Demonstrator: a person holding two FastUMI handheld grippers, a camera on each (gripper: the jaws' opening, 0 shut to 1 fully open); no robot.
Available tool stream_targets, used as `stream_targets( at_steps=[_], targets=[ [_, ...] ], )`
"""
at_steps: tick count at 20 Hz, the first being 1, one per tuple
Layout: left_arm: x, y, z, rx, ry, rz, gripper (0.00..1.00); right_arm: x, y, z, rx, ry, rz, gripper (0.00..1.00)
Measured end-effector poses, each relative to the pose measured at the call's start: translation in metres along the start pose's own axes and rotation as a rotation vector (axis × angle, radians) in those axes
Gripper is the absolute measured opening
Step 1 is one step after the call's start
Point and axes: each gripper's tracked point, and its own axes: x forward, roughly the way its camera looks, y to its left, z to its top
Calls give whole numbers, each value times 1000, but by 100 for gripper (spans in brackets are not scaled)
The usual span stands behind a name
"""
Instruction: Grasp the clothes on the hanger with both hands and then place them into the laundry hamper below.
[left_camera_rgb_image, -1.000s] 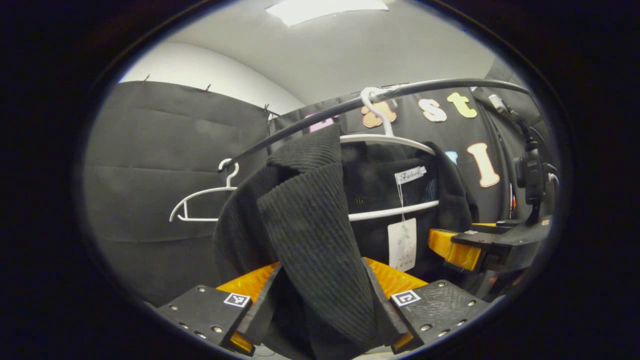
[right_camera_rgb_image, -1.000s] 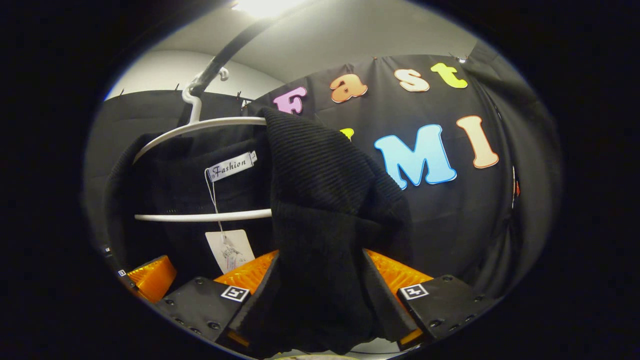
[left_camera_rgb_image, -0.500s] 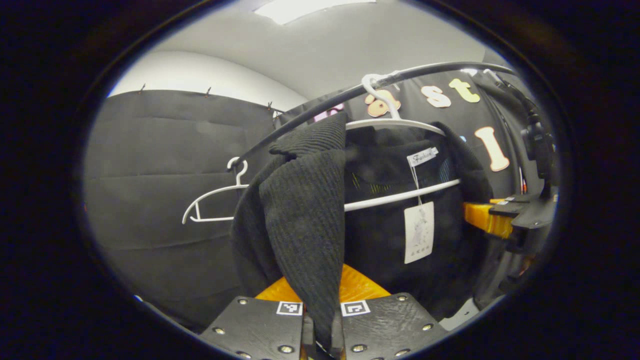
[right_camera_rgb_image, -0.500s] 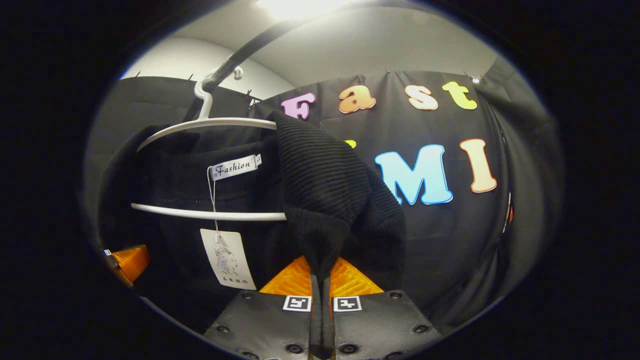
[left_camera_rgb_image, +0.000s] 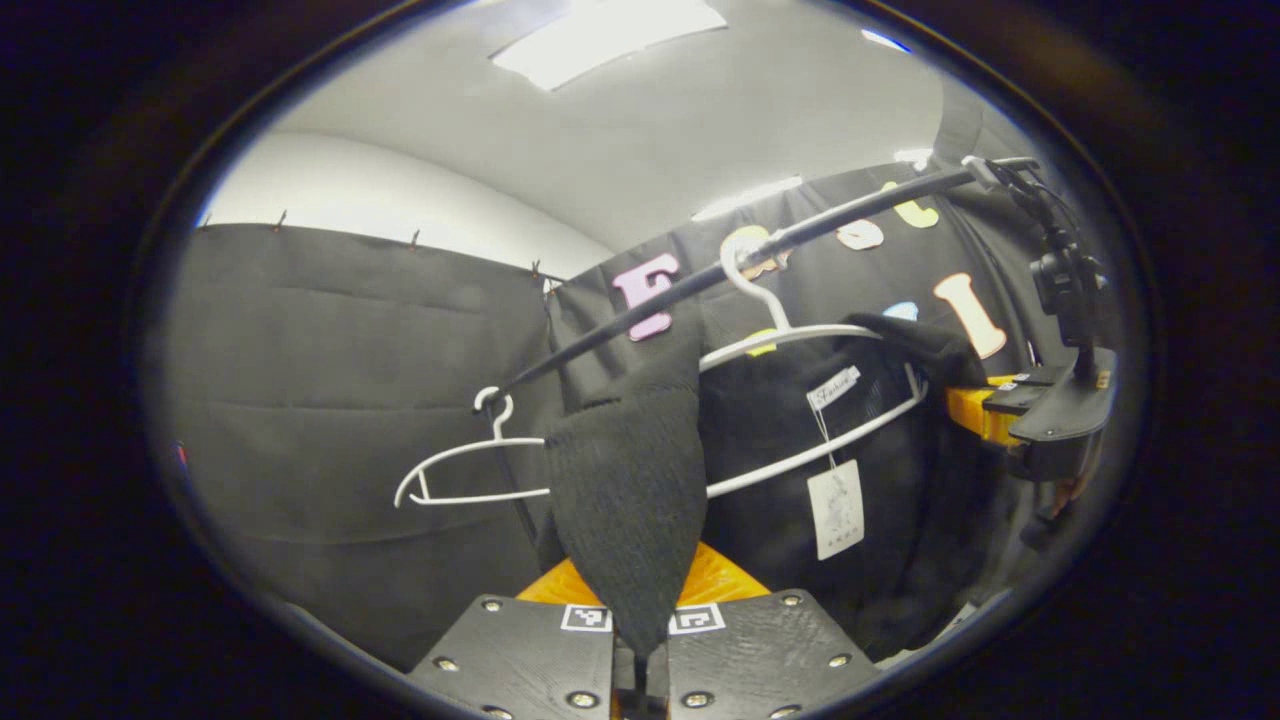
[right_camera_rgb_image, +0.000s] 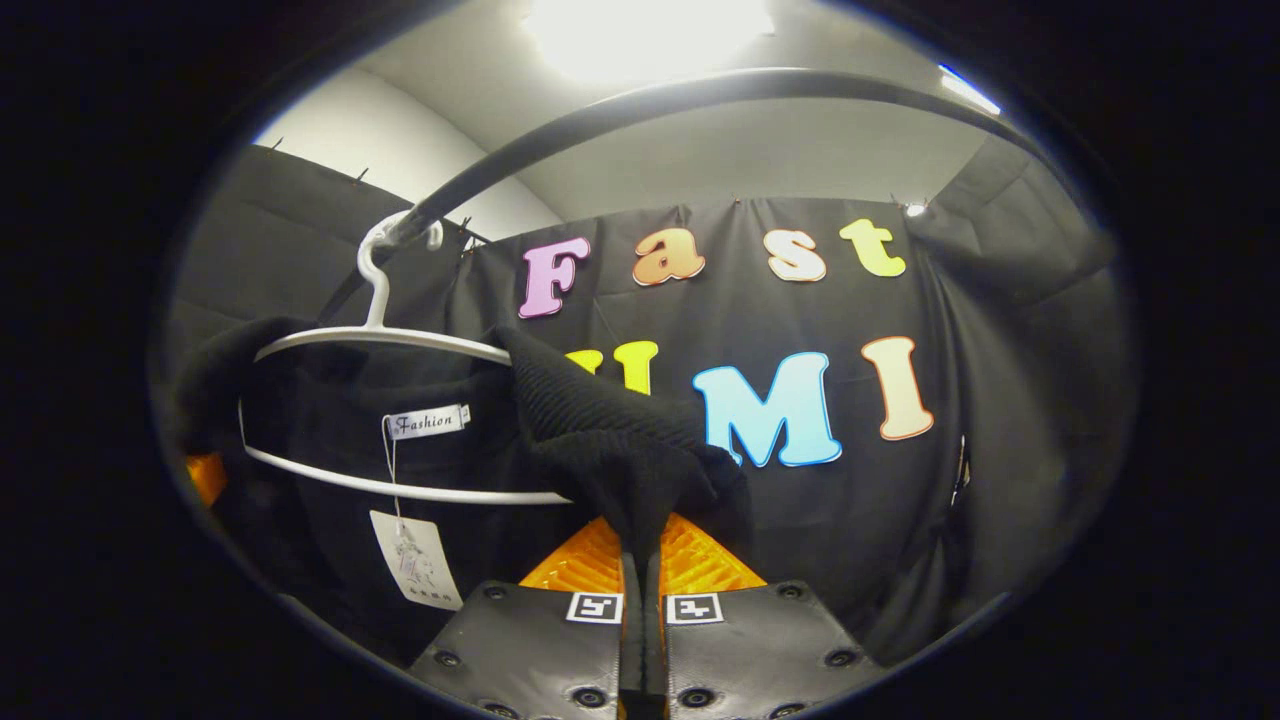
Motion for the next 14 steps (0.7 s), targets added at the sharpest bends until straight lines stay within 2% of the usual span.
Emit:
stream_targets(
  at_steps=[7, 13, 14],
  targets=[
    [0, 55, 34, 13, -68, 84, 4, 11, -30, 32, -36, -104, -74, 2],
    [21, 96, 41, -1, -93, 116, 4, 29, -56, 37, -60, -157, -125, 1],
    [26, 103, 40, -5, -100, 114, 4, 34, -60, 37, -60, -159, -128, 5]
  ],
)
